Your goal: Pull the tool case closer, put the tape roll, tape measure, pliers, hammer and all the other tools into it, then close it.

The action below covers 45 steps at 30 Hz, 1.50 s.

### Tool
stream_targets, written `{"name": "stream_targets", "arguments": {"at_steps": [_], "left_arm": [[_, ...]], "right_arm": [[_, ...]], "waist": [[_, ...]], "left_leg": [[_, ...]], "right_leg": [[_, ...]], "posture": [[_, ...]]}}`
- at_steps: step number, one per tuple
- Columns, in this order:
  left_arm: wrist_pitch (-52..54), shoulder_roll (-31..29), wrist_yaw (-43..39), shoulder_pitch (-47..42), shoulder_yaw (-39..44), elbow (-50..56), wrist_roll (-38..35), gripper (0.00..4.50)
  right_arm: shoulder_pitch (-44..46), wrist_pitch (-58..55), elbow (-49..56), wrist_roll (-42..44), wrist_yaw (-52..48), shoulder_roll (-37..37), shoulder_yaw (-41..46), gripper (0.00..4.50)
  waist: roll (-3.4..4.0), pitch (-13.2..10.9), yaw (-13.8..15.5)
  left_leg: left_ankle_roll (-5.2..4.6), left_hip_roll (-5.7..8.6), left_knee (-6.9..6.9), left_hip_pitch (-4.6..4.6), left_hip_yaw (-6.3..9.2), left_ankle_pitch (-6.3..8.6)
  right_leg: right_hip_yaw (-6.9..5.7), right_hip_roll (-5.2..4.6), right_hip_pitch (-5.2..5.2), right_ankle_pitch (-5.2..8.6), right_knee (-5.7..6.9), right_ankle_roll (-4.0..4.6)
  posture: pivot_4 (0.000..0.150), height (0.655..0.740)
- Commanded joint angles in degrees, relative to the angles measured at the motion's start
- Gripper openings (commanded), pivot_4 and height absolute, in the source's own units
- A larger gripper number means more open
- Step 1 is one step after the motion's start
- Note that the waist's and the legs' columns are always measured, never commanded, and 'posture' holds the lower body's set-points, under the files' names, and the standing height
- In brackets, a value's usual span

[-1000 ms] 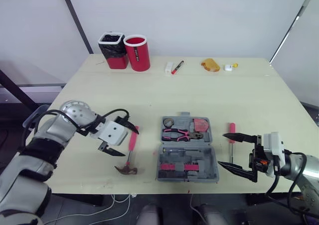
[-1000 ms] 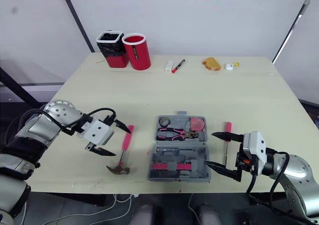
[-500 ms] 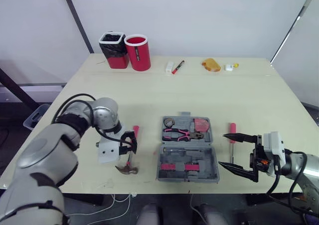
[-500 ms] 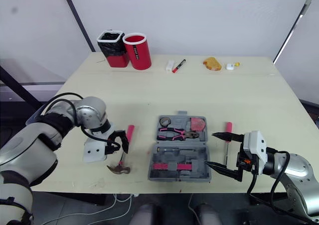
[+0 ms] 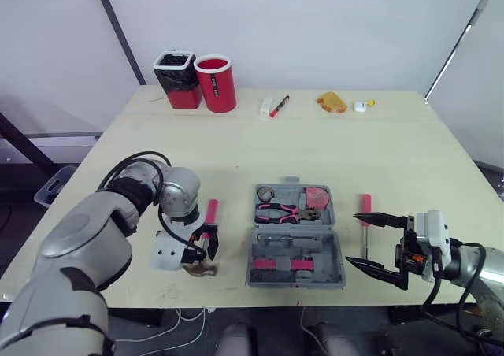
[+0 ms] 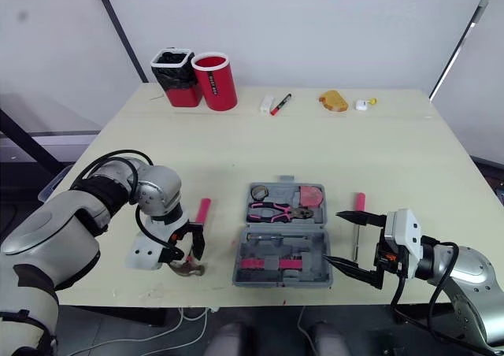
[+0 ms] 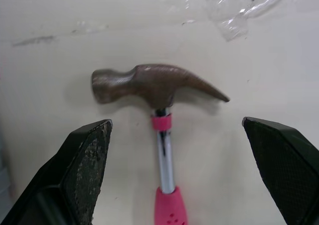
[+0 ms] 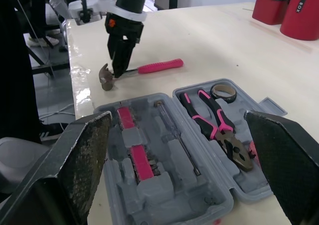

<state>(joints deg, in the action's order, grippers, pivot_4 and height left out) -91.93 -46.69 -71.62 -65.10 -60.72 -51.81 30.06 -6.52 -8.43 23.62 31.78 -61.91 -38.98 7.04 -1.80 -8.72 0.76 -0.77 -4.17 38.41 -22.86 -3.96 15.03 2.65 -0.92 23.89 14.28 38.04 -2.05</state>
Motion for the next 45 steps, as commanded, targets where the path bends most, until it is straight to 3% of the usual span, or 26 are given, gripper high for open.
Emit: {"name": "stream_targets", "arguments": {"at_steps": [1,3,6,9,11,15,16,27,31,38,45], "left_arm": [[0.63,-2.07,2.46,1.10,0.82,3.27,1.71,4.46],[1.16,-3.13,3.13,1.93,0.58,4.89,2.25,4.46],[4.00,-4.64,3.21,3.51,0.82,8.27,2.34,3.80],[6.59,-4.99,3.28,3.91,1.67,9.93,2.66,2.40],[7.10,-4.40,3.84,3.60,2.45,9.68,3.83,1.98],[7.42,-3.20,5.26,3.29,3.43,7.83,7.72,0.17],[7.33,-3.08,5.71,3.46,3.57,7.55,8.54,0.06],[7.09,-3.53,9.45,3.60,4.81,5.43,12.61,0.06],[7.57,-4.26,8.40,2.63,4.54,4.41,11.83,1.33],[7.81,-6.34,7.98,5.49,4.24,8.40,8.25,4.17],[8.99,-6.89,5.16,3.44,4.20,9.49,4.36,4.17]], "right_arm": [[-0.02,0.97,2.27,0.46,0.77,0.16,1.09,4.50],[0.03,0.93,2.28,0.42,0.88,0.15,0.95,4.50],[0.37,1.03,2.07,0.29,1.01,0.18,0.56,4.50],[0.76,1.09,1.88,0.20,1.09,0.29,0.19,4.50],[0.92,1.17,1.74,0.07,1.05,0.38,-0.05,4.50],[1.18,1.37,1.38,-0.19,0.93,0.54,-0.25,4.50],[1.19,1.40,1.35,-0.22,0.94,0.57,-0.25,4.50],[0.58,1.73,1.42,-0.60,0.92,0.80,-0.13,4.50],[0.54,1.89,1.26,-0.79,0.88,0.89,-0.13,4.50],[0.27,2.29,1.02,-1.08,0.94,1.10,-0.36,4.50],[0.48,2.50,0.60,-1.51,0.79,1.29,-0.60,4.50]], "waist": [[0.00,0.00,0.01],[0.00,0.00,0.02],[0.00,0.00,0.01],[0.01,0.01,0.02],[0.21,0.12,0.08],[0.20,0.11,0.23],[0.20,0.12,0.23],[0.44,0.26,0.21],[0.35,0.20,0.08],[0.33,0.19,-0.01],[0.33,0.19,0.14]], "left_leg": [[0.00,0.00,0.00,0.00,0.01,0.00],[0.00,0.00,0.01,0.01,0.00,0.00],[0.00,0.00,0.01,0.02,-0.01,0.00],[0.00,0.00,0.01,0.05,-0.01,0.00],[0.00,0.00,0.01,0.18,-0.05,0.00],[-0.01,0.02,0.04,0.17,0.01,0.00],[-0.01,0.02,0.04,0.19,0.01,0.00],[-0.02,0.04,0.05,0.26,0.01,-0.01],[-0.02,0.03,0.06,0.23,0.03,-0.01],[-0.02,0.02,0.06,0.21,0.01,0.00],[-0.02,0.02,0.09,0.20,0.01,0.00]], "right_leg": [[-0.01,0.00,-0.01,0.00,0.00,0.00],[-0.01,-0.01,-0.02,0.00,0.00,0.00],[0.00,0.00,-0.02,0.00,0.00,0.00],[-0.01,0.00,-0.06,0.00,0.01,0.00],[0.02,-0.02,-0.15,0.00,-0.01,0.00],[0.02,0.01,-0.22,0.00,0.00,-0.01],[0.03,0.01,-0.23,0.00,0.00,-0.01],[0.05,0.01,-0.27,0.00,0.06,-0.01],[0.03,0.03,-0.26,0.00,0.07,-0.01],[0.05,0.02,-0.26,0.00,0.03,-0.02],[0.04,0.02,-0.26,-0.01,0.04,-0.02]], "posture": [[0.150,0.7400],[0.150,0.7400],[0.150,0.7400],[0.150,0.7400],[0.150,0.7400],[0.150,0.7400],[0.150,0.7400],[0.150,0.7400],[0.150,0.7400],[0.150,0.7400],[0.150,0.7400]]}}
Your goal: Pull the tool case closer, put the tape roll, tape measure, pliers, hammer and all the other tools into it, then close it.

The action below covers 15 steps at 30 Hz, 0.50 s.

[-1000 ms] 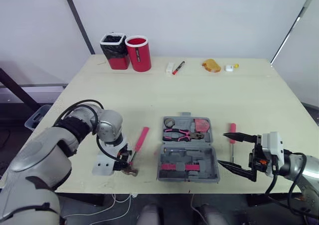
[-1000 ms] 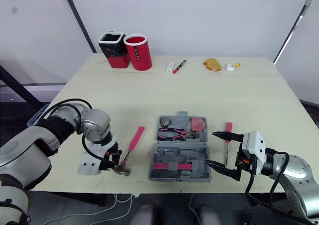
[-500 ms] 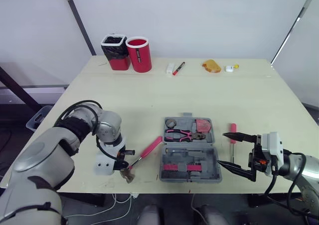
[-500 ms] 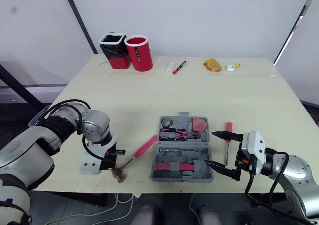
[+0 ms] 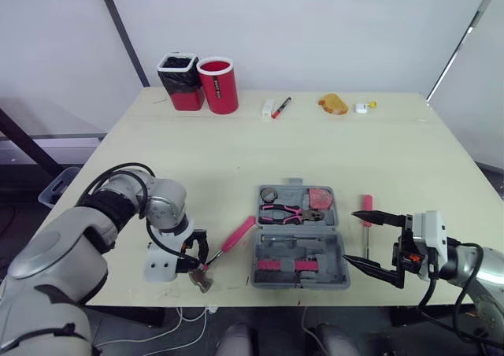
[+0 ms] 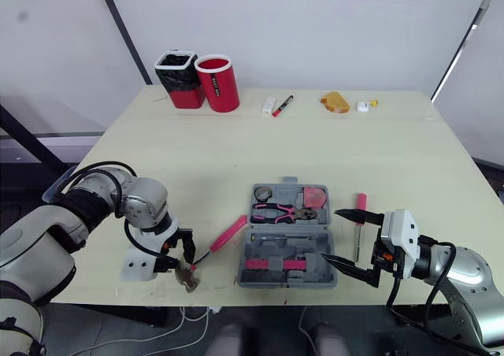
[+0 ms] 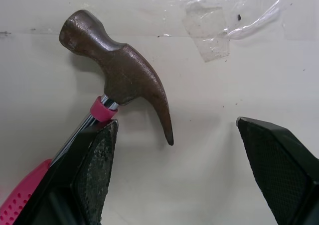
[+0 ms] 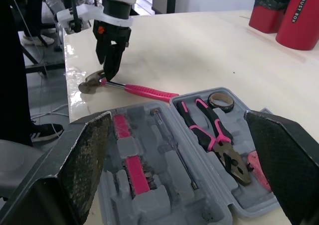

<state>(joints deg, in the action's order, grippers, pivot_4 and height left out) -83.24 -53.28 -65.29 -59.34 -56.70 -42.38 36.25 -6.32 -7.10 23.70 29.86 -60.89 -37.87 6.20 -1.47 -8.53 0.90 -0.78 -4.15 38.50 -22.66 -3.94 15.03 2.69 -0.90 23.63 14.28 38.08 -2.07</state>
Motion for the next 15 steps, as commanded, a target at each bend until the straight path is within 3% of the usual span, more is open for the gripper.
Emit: {"name": "stream_targets", "arguments": {"at_steps": [1,8,15], "left_arm": [[0.41,0.06,-1.57,-3.23,0.23,-0.51,-2.00,4.17],[-0.37,3.65,-1.54,-7.17,0.08,-3.40,-2.55,4.17],[-1.98,5.96,0.12,-5.33,-0.32,-0.46,0.69,4.17]], "right_arm": [[0.29,1.18,0.48,0.39,-0.22,0.17,0.22,4.50],[0.31,1.46,0.16,0.32,-0.17,-0.02,0.17,4.50],[0.11,1.68,0.22,0.30,-0.02,-0.16,0.33,4.50]], "waist": [[-0.01,-0.01,0.00],[-0.02,-0.01,-0.06],[-0.02,-0.01,-0.15]], "left_leg": [[0.00,0.00,0.00,0.00,0.00,0.00],[0.00,0.01,0.05,-0.03,0.01,0.00],[0.00,0.01,0.04,-0.02,0.01,0.00]], "right_leg": [[0.00,0.00,0.00,0.00,0.00,0.00],[0.00,0.01,0.00,-0.01,0.00,-0.01],[0.01,0.02,0.01,-0.01,0.00,-0.01]], "posture": [[0.150,0.7400],[0.150,0.7400],[0.150,0.7400]]}}
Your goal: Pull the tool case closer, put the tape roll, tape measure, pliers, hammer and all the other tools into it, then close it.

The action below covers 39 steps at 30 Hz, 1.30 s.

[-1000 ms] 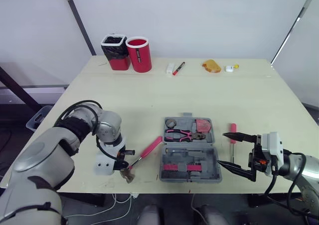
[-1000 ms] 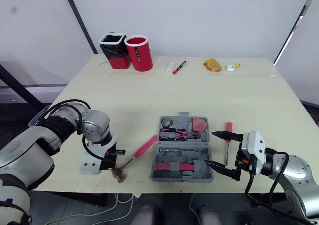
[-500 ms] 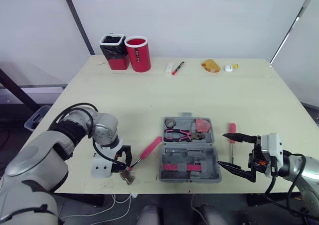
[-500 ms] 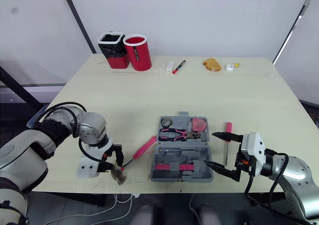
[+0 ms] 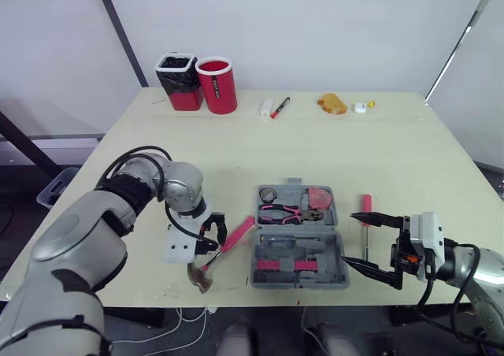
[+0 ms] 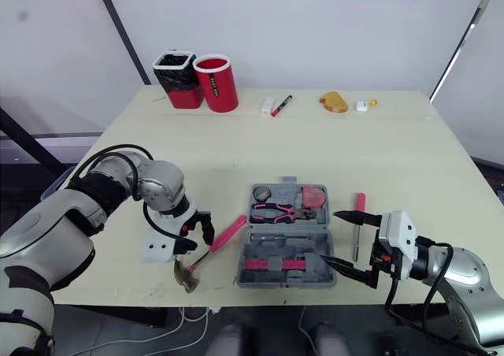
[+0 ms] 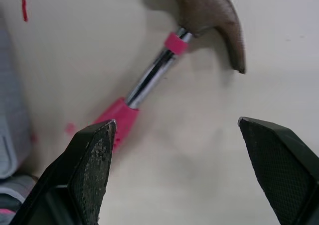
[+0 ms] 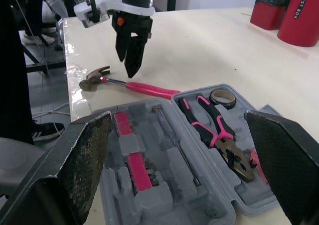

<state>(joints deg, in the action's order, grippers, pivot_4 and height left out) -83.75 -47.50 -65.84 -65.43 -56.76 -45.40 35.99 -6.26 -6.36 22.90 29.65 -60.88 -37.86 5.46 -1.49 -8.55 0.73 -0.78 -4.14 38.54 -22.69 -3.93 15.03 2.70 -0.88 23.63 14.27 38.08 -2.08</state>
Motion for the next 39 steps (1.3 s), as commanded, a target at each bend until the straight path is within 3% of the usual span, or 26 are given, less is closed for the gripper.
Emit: {"name": "stream_targets", "arguments": {"at_steps": [1,12,25,37,39], "left_arm": [[-1.81,0.43,0.81,1.12,-0.52,3.21,1.18,4.17],[-2.52,8.68,9.78,-2.11,0.69,-2.10,14.94,4.17],[-5.13,9.04,19.88,-0.80,-1.62,-2.66,26.57,4.17],[-8.75,5.90,19.52,-1.16,-6.32,0.21,21.93,4.17],[-8.75,5.42,19.03,-1.01,-7.03,0.92,20.69,3.69]], "right_arm": [[-0.03,0.95,1.09,0.53,0.01,-0.22,1.13,4.50],[-0.58,0.84,1.72,0.68,0.63,-0.23,1.36,4.50],[-1.24,1.13,1.95,0.53,1.24,-0.31,1.40,4.50],[-0.68,1.33,1.33,0.34,1.21,-0.27,1.18,4.50],[-0.71,1.37,1.28,0.29,1.23,-0.22,1.12,4.50]], "waist": [[0.00,0.00,0.06],[-0.03,-0.01,0.14],[0.03,0.04,-0.04],[0.04,0.05,-0.15],[0.03,0.05,-0.08]], "left_leg": [[0.00,0.00,0.00,0.00,0.00,0.00],[0.00,0.02,0.08,-0.05,0.00,0.00],[-0.03,0.01,0.05,0.08,-0.11,0.02],[-0.03,0.01,0.01,0.20,-0.22,0.02],[-0.03,0.01,0.02,0.19,-0.22,0.02]], "right_leg": [[0.00,0.00,0.00,0.00,0.00,0.00],[0.02,-0.01,-0.01,-0.04,-0.01,-0.07],[0.18,0.00,-0.02,-0.05,0.02,-0.07],[0.30,0.01,-0.05,-0.05,0.07,-0.07],[0.30,0.01,-0.05,-0.05,0.07,-0.07]], "posture": [[0.150,0.7400],[0.150,0.7400],[0.150,0.7400],[0.150,0.7400],[0.150,0.7400]]}}
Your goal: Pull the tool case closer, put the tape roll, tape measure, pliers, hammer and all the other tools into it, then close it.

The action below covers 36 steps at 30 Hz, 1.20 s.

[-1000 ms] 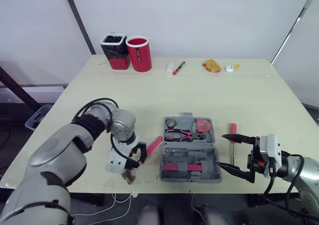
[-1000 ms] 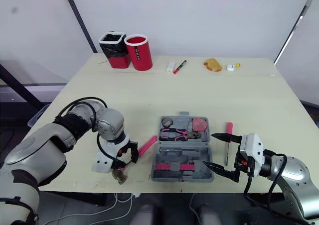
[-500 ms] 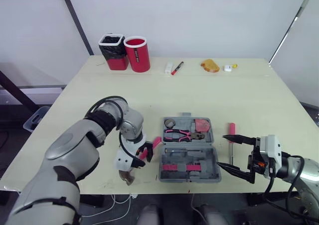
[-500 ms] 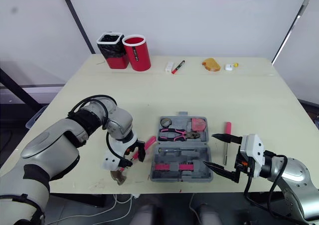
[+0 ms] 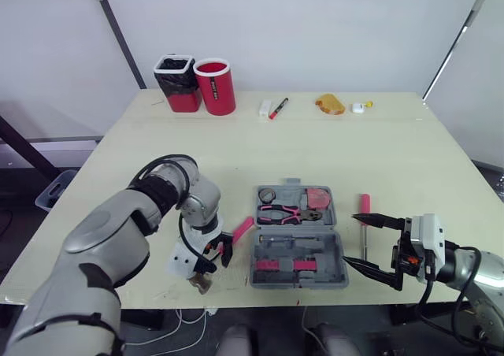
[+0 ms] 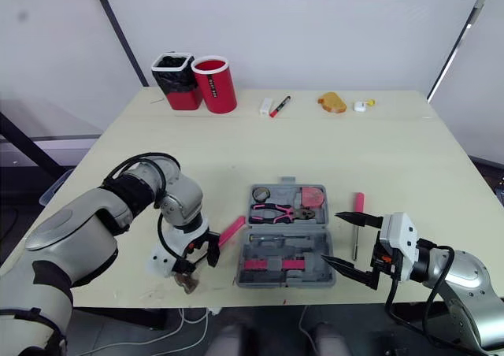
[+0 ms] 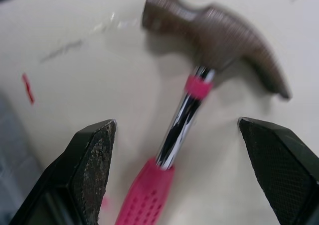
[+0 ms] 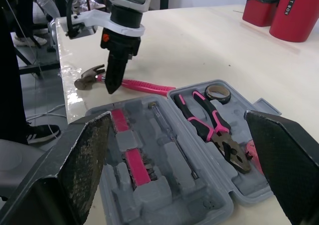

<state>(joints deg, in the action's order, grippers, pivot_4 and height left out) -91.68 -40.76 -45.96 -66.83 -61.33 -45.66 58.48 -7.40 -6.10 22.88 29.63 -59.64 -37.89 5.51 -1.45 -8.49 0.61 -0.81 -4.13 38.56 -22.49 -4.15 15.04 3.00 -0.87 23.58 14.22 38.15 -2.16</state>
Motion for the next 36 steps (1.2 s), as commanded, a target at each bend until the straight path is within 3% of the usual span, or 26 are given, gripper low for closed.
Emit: {"name": "stream_targets", "arguments": {"at_steps": [1,6,8,10,16,21,25,27,29,36], "left_arm": [[-0.82,-1.53,-1.16,0.73,-2.60,1.59,-2.24,3.55],[-0.58,-1.52,-2.50,1.75,-2.46,1.78,-2.79,1.09],[-0.38,-1.13,-2.81,1.69,-2.30,1.29,-2.69,0.38],[-0.42,-1.02,-3.11,1.54,-2.24,0.95,-3.01,0.03],[-0.18,-2.45,-3.52,1.22,-1.58,-0.48,-4.19,0.03],[2.71,-3.88,-4.67,0.05,-0.27,-4.72,-9.61,0.03],[5.76,-5.43,-8.35,-0.54,0.21,-8.23,-17.69,0.03],[10.18,-7.93,-11.65,1.10,2.14,-8.22,-25.34,0.03],[16.15,-6.79,-14.68,1.87,4.70,-7.81,-30.14,0.03],[36.75,-10.82,-27.51,10.50,14.74,3.17,-47.48,0.03]], "right_arm": [[0.41,1.13,1.31,0.29,0.01,-0.16,1.05,4.50],[0.34,1.19,1.35,0.19,0.12,-0.01,0.98,4.50],[0.29,1.25,1.35,0.16,0.17,0.05,0.97,4.50],[0.25,1.32,1.35,0.11,0.21,0.11,0.93,4.50],[0.33,1.45,1.30,0.02,0.23,0.23,0.76,4.50],[0.24,1.61,1.33,0.11,0.10,0.32,0.70,4.50],[0.37,1.49,1.28,0.42,-0.17,0.34,0.62,4.50],[0.77,1.40,0.99,0.78,-0.74,0.13,0.65,4.50],[0.97,1.34,0.68,1.12,-1.38,-0.12,0.78,4.50],[1.01,1.54,-0.77,2.35,-4.55,-1.08,2.12,4.50]], "waist": [[-0.01,0.00,0.04],[-0.01,0.00,0.16],[0.00,0.00,0.17],[0.00,0.00,0.16],[0.00,0.00,0.15],[-0.01,-0.01,0.16],[-0.05,-0.03,0.17],[-0.07,-0.04,0.14],[-0.07,-0.04,0.14],[-0.08,-0.05,-0.09]], "left_leg": [[0.00,0.00,0.00,-0.01,0.00,0.00],[0.00,0.00,0.01,-0.01,-0.01,0.00],[0.00,0.00,0.01,0.01,-0.03,0.00],[0.00,0.00,0.02,0.01,-0.04,0.00],[0.00,0.00,0.02,0.02,-0.03,0.00],[0.00,0.00,0.02,0.00,-0.01,0.00],[0.00,0.00,0.05,-0.05,0.02,0.00],[0.00,0.00,0.06,-0.09,0.03,0.00],[0.00,0.00,0.06,-0.11,0.04,0.00],[0.00,-0.03,0.15,-0.19,0.10,0.00]], "right_leg": [[0.00,0.00,0.00,0.00,0.00,0.00],[0.00,-0.01,0.00,0.00,-0.01,0.00],[0.02,-0.01,-0.02,-0.01,-0.01,-0.01],[0.02,-0.01,-0.03,-0.01,-0.01,-0.02],[0.02,-0.01,-0.03,-0.01,-0.01,-0.02],[0.00,-0.01,-0.02,-0.01,-0.01,-0.02],[-0.05,-0.01,0.00,-0.01,-0.01,-0.02],[-0.06,-0.01,0.03,-0.01,-0.01,-0.02],[-0.07,-0.01,0.05,-0.01,-0.01,-0.02],[-0.13,0.00,0.07,-0.02,0.00,-0.03]], "posture": [[0.150,0.7400],[0.150,0.7400],[0.150,0.7400],[0.150,0.7400],[0.150,0.7400],[0.150,0.7400],[0.150,0.7400],[0.150,0.7400],[0.150,0.7400],[0.150,0.7400]]}}
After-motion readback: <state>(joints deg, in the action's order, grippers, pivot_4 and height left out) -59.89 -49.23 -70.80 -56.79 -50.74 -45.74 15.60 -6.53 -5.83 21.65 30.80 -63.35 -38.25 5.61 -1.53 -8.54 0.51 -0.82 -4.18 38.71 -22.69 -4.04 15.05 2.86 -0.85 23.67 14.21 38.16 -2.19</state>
